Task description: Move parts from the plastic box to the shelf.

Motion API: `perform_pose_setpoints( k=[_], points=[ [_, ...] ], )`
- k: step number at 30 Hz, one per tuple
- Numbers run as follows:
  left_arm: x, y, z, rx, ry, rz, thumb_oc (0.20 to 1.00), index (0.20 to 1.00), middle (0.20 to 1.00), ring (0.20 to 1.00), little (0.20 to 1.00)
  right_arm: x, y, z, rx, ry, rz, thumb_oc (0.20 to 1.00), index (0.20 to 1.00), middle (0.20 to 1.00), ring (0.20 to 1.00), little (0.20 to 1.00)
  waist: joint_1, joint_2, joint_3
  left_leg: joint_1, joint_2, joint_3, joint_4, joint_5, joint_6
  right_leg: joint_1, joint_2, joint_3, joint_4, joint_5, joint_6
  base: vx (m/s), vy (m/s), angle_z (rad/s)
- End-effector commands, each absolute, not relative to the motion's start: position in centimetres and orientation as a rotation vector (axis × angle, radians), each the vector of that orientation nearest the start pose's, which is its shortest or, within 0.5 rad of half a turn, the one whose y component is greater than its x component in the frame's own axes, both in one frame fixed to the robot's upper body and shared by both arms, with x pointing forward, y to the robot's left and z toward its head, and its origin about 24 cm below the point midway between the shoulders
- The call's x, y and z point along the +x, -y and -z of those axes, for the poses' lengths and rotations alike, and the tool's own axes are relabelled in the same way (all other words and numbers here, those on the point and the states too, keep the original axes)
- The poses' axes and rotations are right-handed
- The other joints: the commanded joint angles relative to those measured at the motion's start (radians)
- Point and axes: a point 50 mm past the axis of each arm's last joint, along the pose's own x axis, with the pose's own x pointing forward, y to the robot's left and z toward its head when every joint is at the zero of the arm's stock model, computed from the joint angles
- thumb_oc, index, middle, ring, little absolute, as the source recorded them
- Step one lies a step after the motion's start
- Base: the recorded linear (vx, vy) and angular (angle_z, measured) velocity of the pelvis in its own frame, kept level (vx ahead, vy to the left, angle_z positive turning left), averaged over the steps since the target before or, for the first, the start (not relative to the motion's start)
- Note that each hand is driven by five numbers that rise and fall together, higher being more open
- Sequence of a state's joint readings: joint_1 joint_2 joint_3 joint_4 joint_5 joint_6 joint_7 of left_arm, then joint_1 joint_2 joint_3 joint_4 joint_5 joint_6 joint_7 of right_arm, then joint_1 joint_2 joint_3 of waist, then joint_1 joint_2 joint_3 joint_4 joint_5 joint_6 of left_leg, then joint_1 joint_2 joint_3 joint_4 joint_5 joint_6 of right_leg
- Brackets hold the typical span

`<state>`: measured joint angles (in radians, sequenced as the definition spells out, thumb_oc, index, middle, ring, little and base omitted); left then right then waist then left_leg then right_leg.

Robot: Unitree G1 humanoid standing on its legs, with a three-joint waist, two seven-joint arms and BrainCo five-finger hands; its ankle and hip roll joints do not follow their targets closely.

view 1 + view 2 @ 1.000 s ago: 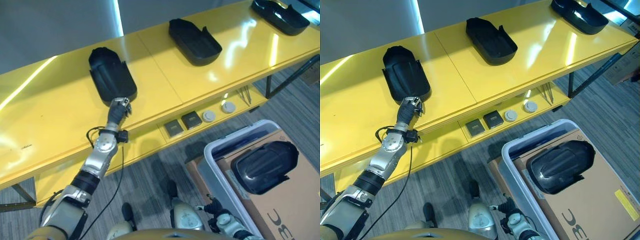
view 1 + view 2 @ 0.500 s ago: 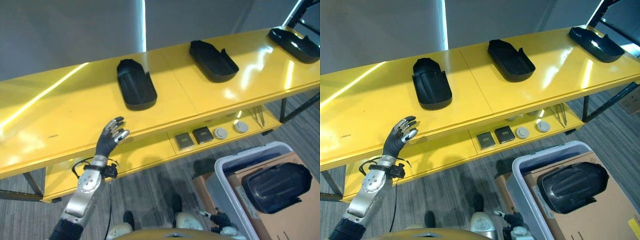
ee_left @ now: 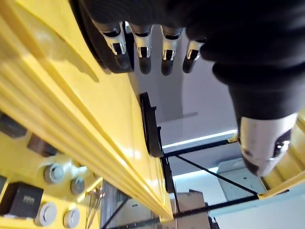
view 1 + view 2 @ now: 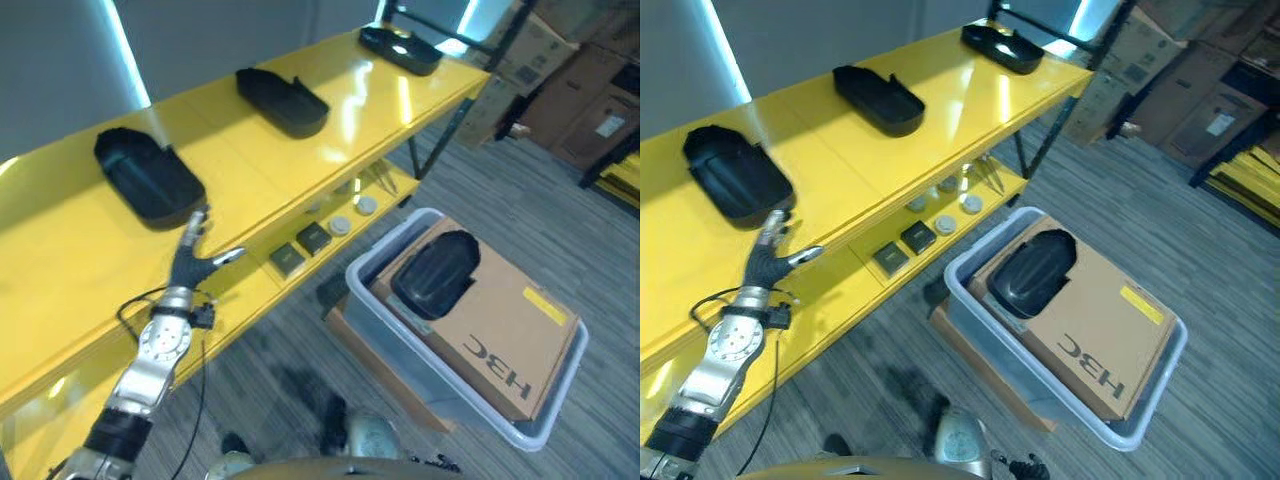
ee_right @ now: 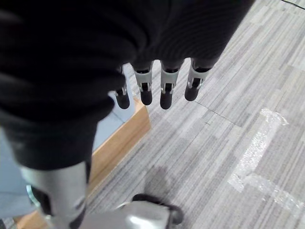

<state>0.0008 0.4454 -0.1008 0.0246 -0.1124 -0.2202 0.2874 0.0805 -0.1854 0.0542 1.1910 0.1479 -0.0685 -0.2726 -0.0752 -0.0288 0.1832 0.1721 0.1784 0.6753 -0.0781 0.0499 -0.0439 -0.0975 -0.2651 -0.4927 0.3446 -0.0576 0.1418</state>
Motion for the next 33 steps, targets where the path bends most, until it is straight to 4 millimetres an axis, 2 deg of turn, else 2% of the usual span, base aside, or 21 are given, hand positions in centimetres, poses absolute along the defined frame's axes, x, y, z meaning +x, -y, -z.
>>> perform_pose_setpoints(
  k=[1,4,5,6,7,8,9,10,11,12,15,17,18,20,22,27,28,29,30,32,33],
  points=[
    [24.5,-22.1,-8.1,0.286,0.299,-0.246,1.000,1.000,1.000,1.000,1.000,7.3,23.4,16.1,-0.280,-1.166,0.414,1.000,1.000,1.000,1.000,1.000,0.009,-0.031,-0.051,-0.074,-0.020,-0.127,0.016,-0.033,-0.029,0.131,0.018,0.113,-0.330,0.109,0.059,0.02,-0.273,-1.00],
    [24.8,-22.3,-7.3,0.274,0.263,-0.284,1.000,1.000,1.000,1.000,1.000,7.6,23.1,16.1,-0.288,-1.141,0.377,1.000,1.000,1.000,1.000,1.000,-0.010,-0.013,-0.046,-0.098,0.038,-0.138,0.123,-0.028,-0.068,0.148,0.072,0.140,-0.358,0.068,0.017,0.04,-0.361,-0.75],
    [25.1,-22.3,-7.3,0.271,0.266,-0.295,1.000,1.000,1.000,1.000,1.000,8.0,23.2,15.9,-0.301,-1.117,0.356,1.000,1.000,1.000,1.000,1.000,-0.017,-0.014,-0.032,-0.124,0.061,-0.147,0.195,-0.031,-0.078,0.155,0.078,0.147,-0.358,0.055,0.002,0.02,-0.236,-0.26],
    [25.2,-22.3,-7.3,0.271,0.268,-0.296,1.000,1.000,1.000,1.000,1.000,8.1,23.2,15.9,-0.302,-1.115,0.356,1.000,1.000,1.000,1.000,1.000,-0.019,-0.011,-0.030,-0.130,0.069,-0.151,0.211,-0.037,-0.081,0.157,0.082,0.146,-0.357,0.053,-0.001,0.00,-0.241,-0.09],
    [25.7,-21.8,-7.5,0.266,0.282,-0.297,1.000,1.000,1.000,1.000,1.000,8.8,23.7,15.5,-0.349,-1.079,0.311,1.000,1.000,1.000,1.000,1.000,-0.017,0.003,0.007,-0.186,0.096,-0.227,0.325,-0.002,-0.114,0.177,0.100,0.167,-0.366,0.034,-0.027,-0.09,-0.158,-0.20],
    [26.1,-21.6,-7.2,0.296,0.274,-0.304,1.000,1.000,1.000,1.000,1.000,9.2,24.5,15.1,-0.429,-1.053,0.261,1.000,1.000,1.000,1.000,1.000,0.007,0.006,0.028,-0.245,0.000,-0.399,0.268,0.003,-0.096,0.167,0.103,0.196,-0.390,0.050,-0.034,-0.08,-0.144,-0.22],
    [26.1,-21.6,-7.2,0.296,0.274,-0.304,1.000,1.000,1.000,1.000,1.000,9.2,24.5,15.1,-0.429,-1.053,0.261,1.000,1.000,1.000,1.000,1.000,0.004,0.006,0.028,-0.244,-0.002,-0.402,0.266,0.004,-0.095,0.169,0.101,0.193,-0.390,0.049,-0.033,-0.04,-0.015,-0.44],
    [26.1,-21.6,-7.0,0.297,0.267,-0.313,1.000,1.000,1.000,1.000,1.000,9.5,24.6,14.9,-0.442,-1.036,0.252,1.000,1.000,1.000,1.000,1.000,0.014,0.008,0.030,-0.244,-0.034,-0.489,0.211,-0.010,-0.086,0.165,0.105,0.223,-0.396,0.055,-0.027,0.06,0.017,-0.99],
    [26.0,-21.8,-6.8,0.309,0.260,-0.333,1.000,1.000,1.000,1.000,1.000,9.5,24.6,14.9,-0.440,-1.031,0.263,1.000,1.000,1.000,1.000,1.000,0.021,0.010,0.029,-0.249,-0.043,-0.567,0.161,0.003,-0.085,0.157,0.108,0.254,-0.398,0.062,-0.020,0.09,0.036,-1.05],
    [25.9,-21.9,-6.5,0.333,0.248,-0.343,1.000,1.000,1.000,1.000,1.000,9.5,24.8,14.8,-0.424,-1.028,0.291,1.000,1.000,1.000,1.000,1.000,0.021,0.015,0.030,-0.252,-0.046,-0.610,0.125,0.013,-0.087,0.149,0.110,0.283,-0.396,0.064,-0.010,0.09,0.059,-0.89],
    [25.7,-21.9,-4.7,0.321,0.168,-0.363,1.000,1.000,1.000,1.000,1.000,9.6,25.2,14.8,-0.420,-1.032,0.320,1.000,1.000,1.000,1.000,1.000,0.020,0.030,0.030,-0.239,-0.071,-0.677,0.084,0.006,-0.074,0.139,0.122,0.343,-0.393,0.068,-0.005,0.10,0.077,-0.96],
    [25.6,-21.5,-3.2,0.349,0.095,-0.332,1.000,1.000,1.000,1.000,1.000,9.2,25.7,14.8,-0.405,-1.042,0.365,1.000,1.000,1.000,1.000,1.000,0.001,0.037,0.030,-0.229,-0.068,-0.658,0.083,0.000,-0.066,0.139,0.123,0.360,-0.386,0.068,-0.004,0.09,0.186,-1.25],
    [25.2,-21.5,-1.5,0.424,0.016,-0.289,1.000,1.000,1.000,1.000,1.000,9.5,25.8,14.5,-0.386,-1.004,0.412,1.000,1.000,1.000,1.000,1.000,-0.013,0.035,0.021,-0.208,-0.071,-0.638,0.065,-0.005,-0.057,0.139,0.118,0.374,-0.392,0.076,0.004,0.11,0.271,-1.08],
    [24.5,-22.2,0.3,0.480,-0.076,-0.281,1.000,1.000,1.000,1.000,1.000,11.2,25.3,13.4,-0.354,-0.890,0.417,1.000,1.000,1.000,1.000,1.000,-0.029,0.025,0.016,-0.179,-0.076,-0.591,0.028,-0.003,-0.047,0.117,0.113,0.413,-0.388,0.091,0.013,0.05,0.220,-0.54],
    [23.9,-23.0,1.9,0.544,-0.154,-0.295,1.000,1.000,1.000,1.000,1.000,13.7,24.4,11.2,-0.374,-0.696,0.356,1.000,1.000,1.000,1.000,1.000,-0.050,0.013,0.023,-0.171,-0.078,-0.552,-0.009,0.003,-0.042,0.074,0.110,0.434,-0.370,0.100,0.025,-0.04,0.153,-0.23],
    [22.1,-23.4,4.8,0.605,-0.282,-0.304,1.000,1.000,1.000,1.000,1.000,17.0,23.9,6.5,-0.427,-0.391,0.337,1.000,1.000,1.000,1.000,1.000,-0.061,-0.004,0.035,-0.148,-0.084,-0.500,-0.009,-0.016,-0.021,0.042,0.106,0.486,-0.376,0.126,0.043,0.02,0.101,-0.51],
    [21.2,-23.4,6.2,0.614,-0.355,-0.316,1.000,1.000,1.000,1.000,1.000,18.9,22.9,3.1,-0.401,-0.191,0.317,1.000,1.000,1.000,1.000,1.000,-0.065,-0.007,0.036,-0.141,-0.088,-0.477,-0.009,-0.025,-0.017,0.035,0.104,0.503,-0.390,0.139,0.049,0.03,0.070,-0.41],
    [21.2,-23.4,6.2,0.614,-0.355,-0.315,1.000,1.000,1.000,1.000,1.000,18.9,22.9,3.1,-0.402,-0.191,0.317,1.000,1.000,1.000,1.000,1.000,-0.063,-0.007,0.036,-0.140,-0.088,-0.476,-0.009,-0.026,-0.016,0.035,0.104,0.504,-0.390,0.139,0.050,0.04,0.056,-0.52],
    [20.5,-23.4,7.2,0.637,-0.408,-0.304,1.000,1.000,1.000,1.000,1.000,19.6,22.4,1.1,-0.376,-0.083,0.300,1.000,1.000,1.000,1.000,1.000,-0.066,-0.008,0.034,-0.137,-0.090,-0.468,-0.009,-0.031,-0.015,0.034,0.101,0.506,-0.398,0.145,0.054,0.04,0.022,-0.38],
    [20.0,-22.8,8.1,0.630,-0.449,-0.287,1.000,1.000,1.000,1.000,1.000,20.0,22.6,-0.1,-0.354,-0.016,0.315,1.000,1.000,1.000,1.000,1.000,-0.063,-0.006,0.028,-0.132,-0.092,-0.464,-0.009,-0.035,-0.014,0.037,0.097,0.501,-0.408,0.148,0.057,0.06,0.012,-0.24],
    [19.4,-22.7,8.8,0.626,-0.486,-0.277,1.000,1.000,1.000,1.000,1.000,20.4,22.6,-1.5,-0.371,0.055,0.314,1.000,1.000,1.000,1.000,1.000,-0.061,-0.004,0.025,-0.132,-0.094,-0.466,-0.009,-0.037,-0.013,0.039,0.096,0.498,-0.412,0.149,0.056,0.06,-0.008,-0.09]
  ],
)
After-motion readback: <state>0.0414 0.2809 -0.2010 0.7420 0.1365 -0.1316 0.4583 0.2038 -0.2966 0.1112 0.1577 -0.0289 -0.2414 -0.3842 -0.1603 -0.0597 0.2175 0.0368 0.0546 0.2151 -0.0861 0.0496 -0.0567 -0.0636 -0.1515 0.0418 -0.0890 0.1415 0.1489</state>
